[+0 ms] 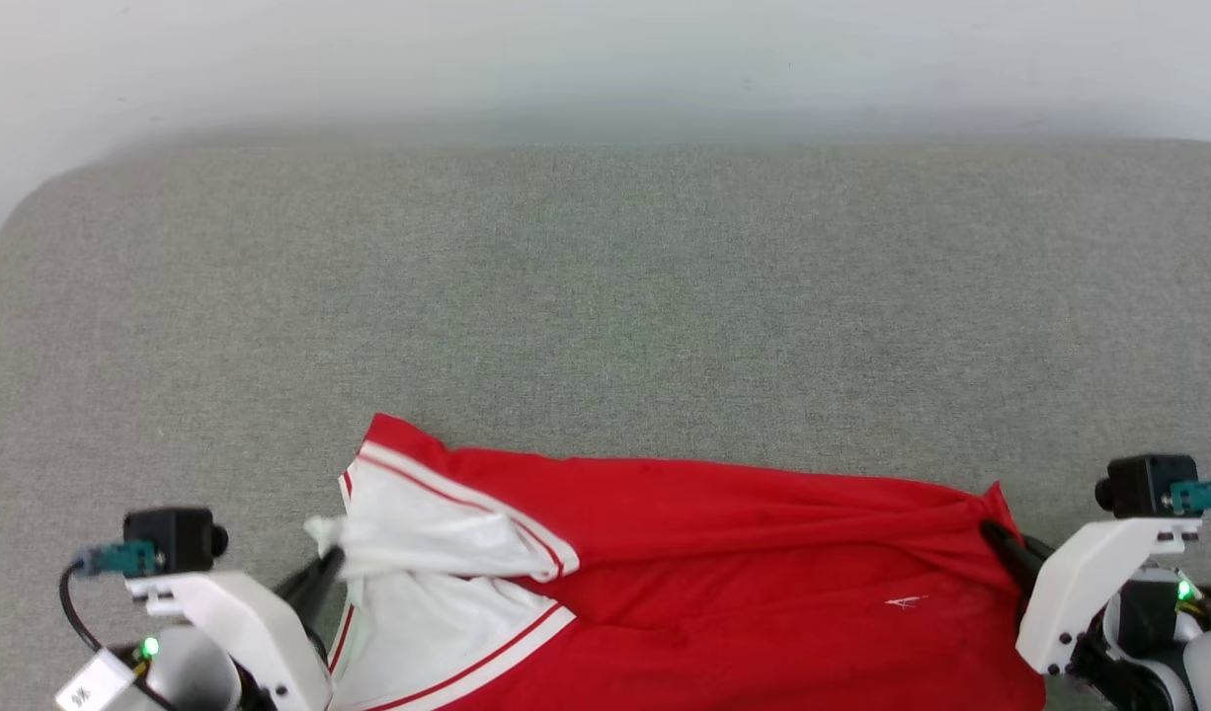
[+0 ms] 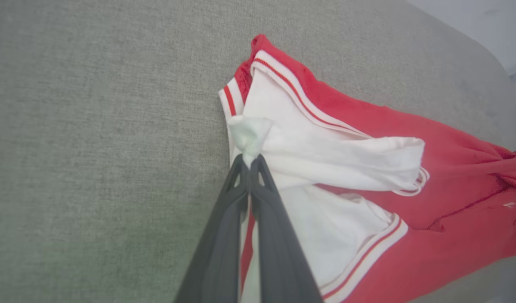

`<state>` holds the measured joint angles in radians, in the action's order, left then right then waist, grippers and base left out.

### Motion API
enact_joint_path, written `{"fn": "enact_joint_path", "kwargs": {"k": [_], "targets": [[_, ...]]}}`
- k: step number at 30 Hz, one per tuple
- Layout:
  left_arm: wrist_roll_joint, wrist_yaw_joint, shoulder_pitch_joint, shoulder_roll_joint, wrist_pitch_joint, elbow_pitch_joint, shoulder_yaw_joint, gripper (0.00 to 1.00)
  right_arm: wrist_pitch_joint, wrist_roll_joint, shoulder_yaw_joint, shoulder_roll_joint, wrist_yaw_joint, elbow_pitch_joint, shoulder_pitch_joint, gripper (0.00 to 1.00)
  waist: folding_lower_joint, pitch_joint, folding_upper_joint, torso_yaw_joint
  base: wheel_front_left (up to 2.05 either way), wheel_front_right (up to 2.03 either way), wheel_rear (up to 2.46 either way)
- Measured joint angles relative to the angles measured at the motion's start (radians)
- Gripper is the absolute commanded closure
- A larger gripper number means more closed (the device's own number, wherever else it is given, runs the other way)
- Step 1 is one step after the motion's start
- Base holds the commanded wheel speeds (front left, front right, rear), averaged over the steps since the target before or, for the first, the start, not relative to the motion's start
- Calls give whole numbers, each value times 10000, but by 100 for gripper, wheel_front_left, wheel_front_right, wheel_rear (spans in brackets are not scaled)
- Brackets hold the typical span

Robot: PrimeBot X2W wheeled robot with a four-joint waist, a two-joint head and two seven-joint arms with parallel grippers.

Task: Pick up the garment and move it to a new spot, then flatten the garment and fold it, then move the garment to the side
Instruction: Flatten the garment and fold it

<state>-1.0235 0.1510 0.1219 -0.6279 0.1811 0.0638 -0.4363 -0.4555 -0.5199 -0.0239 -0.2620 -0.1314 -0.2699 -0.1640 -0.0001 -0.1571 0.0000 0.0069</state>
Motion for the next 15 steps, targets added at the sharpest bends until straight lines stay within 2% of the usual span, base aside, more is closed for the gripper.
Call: {"fn": "enact_joint_path", "kwargs": {"k": [9,15], "targets": [[-546,224,-1435,355,52,50,-268,100,731,-132,196,314,0,-646,695,100,0,305,0,-75,0,0,0],[-709,157,-1656,554,73,531,-385,100,1051,-178,194,520,0,-918,1061,100,0,445,0,-79,0,0,0]]}}
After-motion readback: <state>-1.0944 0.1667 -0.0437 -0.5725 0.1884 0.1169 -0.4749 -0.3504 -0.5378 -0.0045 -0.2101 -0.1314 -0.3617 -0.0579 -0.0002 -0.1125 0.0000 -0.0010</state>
